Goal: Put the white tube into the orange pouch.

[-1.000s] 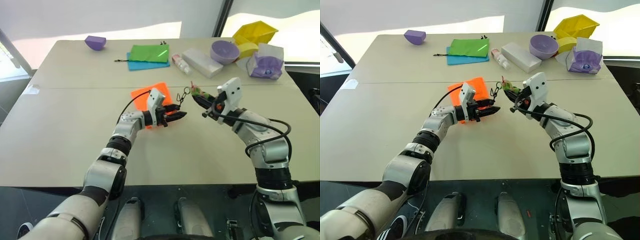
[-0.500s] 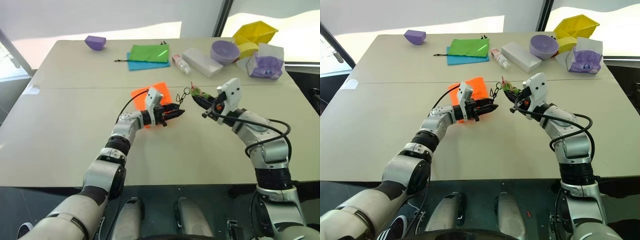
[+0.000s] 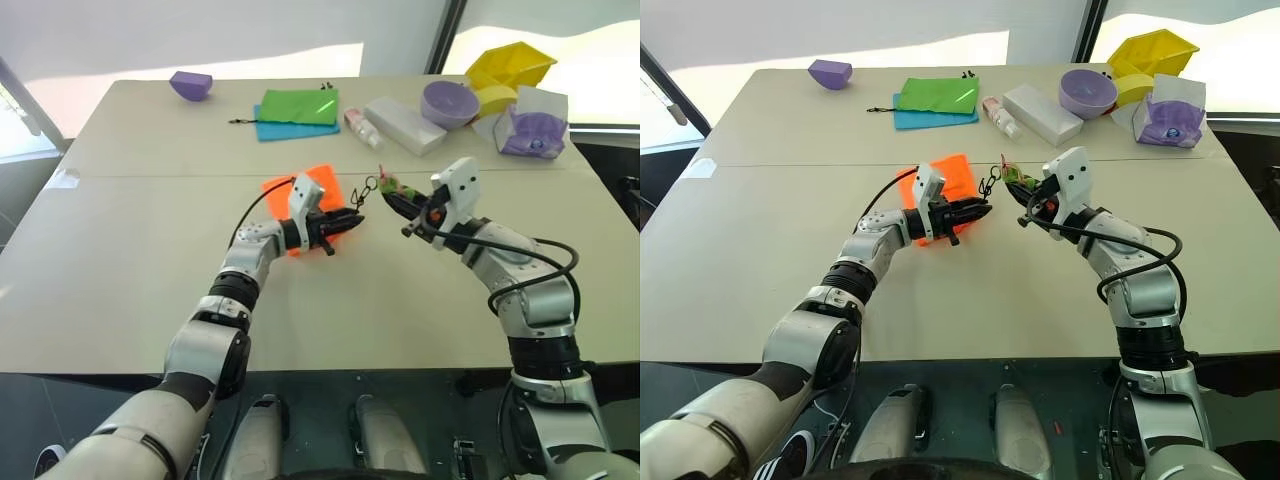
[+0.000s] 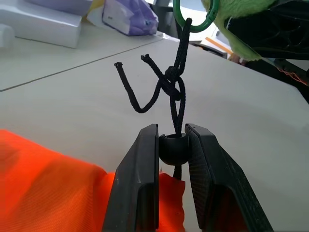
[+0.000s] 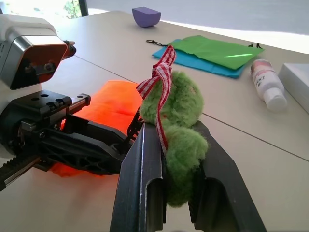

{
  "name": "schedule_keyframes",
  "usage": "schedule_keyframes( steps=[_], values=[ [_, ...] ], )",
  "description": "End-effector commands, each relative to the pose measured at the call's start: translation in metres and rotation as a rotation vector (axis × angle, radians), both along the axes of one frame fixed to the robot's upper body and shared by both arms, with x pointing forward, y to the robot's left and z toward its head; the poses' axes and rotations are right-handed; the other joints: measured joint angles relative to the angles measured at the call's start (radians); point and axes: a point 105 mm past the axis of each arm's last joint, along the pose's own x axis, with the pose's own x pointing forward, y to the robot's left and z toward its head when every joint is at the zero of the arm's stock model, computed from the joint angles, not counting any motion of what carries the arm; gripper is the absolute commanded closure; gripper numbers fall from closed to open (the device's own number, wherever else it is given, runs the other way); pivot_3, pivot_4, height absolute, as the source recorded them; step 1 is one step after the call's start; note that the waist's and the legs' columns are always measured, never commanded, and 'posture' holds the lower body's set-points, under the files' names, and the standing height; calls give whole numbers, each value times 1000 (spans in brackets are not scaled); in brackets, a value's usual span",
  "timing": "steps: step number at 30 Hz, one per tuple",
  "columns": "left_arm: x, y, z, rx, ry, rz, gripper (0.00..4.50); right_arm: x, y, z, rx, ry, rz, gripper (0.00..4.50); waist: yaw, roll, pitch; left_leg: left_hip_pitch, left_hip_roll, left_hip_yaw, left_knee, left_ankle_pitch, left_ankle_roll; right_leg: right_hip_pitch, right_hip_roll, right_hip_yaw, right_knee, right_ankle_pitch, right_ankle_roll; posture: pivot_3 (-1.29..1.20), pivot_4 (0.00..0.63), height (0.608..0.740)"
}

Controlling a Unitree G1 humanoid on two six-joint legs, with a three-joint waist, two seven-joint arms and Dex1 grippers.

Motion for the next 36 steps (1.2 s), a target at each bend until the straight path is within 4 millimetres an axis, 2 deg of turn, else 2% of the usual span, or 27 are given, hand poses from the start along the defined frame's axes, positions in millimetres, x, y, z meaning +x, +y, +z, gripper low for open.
schedule_keyframes(
  steps=[1, 5, 9, 12, 19, 24, 27, 32, 35, 36],
  values=[
    [-1, -1, 6, 54, -96, -15, 3711, -3, 2, 15, 4, -66, 12, 4500, 0, 0, 0, 0, 0, 0, 0, 0, 0, 0, 0, 0, 0, 0, 0, 0, 150, 740],
    [-10, 0, -5, 229, -203, -86, 3711, 4, -14, 21, 46, -77, -73, 4500, 0, 0, 0, 0, 0, 0, 0, 0, 0, 0, 0, 0, 0, 0, 0, 0, 150, 740],
    [-14, 5, -4, 292, -260, -118, 3711, 10, -25, 25, 57, -89, -129, 4500, 2, 0, 0, 0, 0, 0, 0, 0, 0, 0, 0, 0, 0, 0, 0, 0, 150, 740],
    [-15, 19, -9, 397, -314, -138, 3711, 16, -37, 30, 84, -108, -195, 4500, -2, 0, 0, 0, 0, 0, 0, 0, 0, 0, 0, 0, 0, 0, 0, 0, 150, 740],
    [-21, 48, -3, 537, -454, -171, 3711, 29, -62, 38, 118, -131, -331, 4500, 0, 0, 0, 0, 0, 0, -1, 0, 0, -1, 0, 0, 0, 0, 0, 0, 150, 740],
    [-28, 63, 1, 580, -505, -204, 3711, 37, -84, 46, 140, -157, -442, 4500, 0, 0, 0, 0, 0, 1, -1, 0, 0, -1, 0, 1, 0, 0, 0, 0, 150, 740],
    [-28, 67, 2, 586, -513, -201, 3711, 38, -89, 48, 131, -173, -466, 4500, 0, 0, 0, 0, 0, 1, -1, 0, 0, -1, 0, 0, 0, 0, 0, 0, 150, 740],
    [-33, 80, 0, 580, -504, -189, 3711, 44, -111, 46, 118, -163, -577, 4500, -2, 0, 0, 0, 1, 1, -1, 0, 0, -1, 0, 1, 0, 0, 0, 0, 150, 740],
    [-35, 77, 1, 536, -461, -185, 3711, 45, -111, 44, 119, -152, -575, 4500, -1, 0, 0, -1, 1, 1, -1, 0, 0, -1, 0, 1, 0, 0, 0, 0, 150, 740],
    [-35, 73, 2, 507, -441, -178, 3711, 45, -102, 40, 109, -140, -529, 4500, -2, 0, 0, -1, 1, 1, -1, 0, 0, -1, 0, 1, 0, 0, 0, 0, 150, 740]
  ],
)
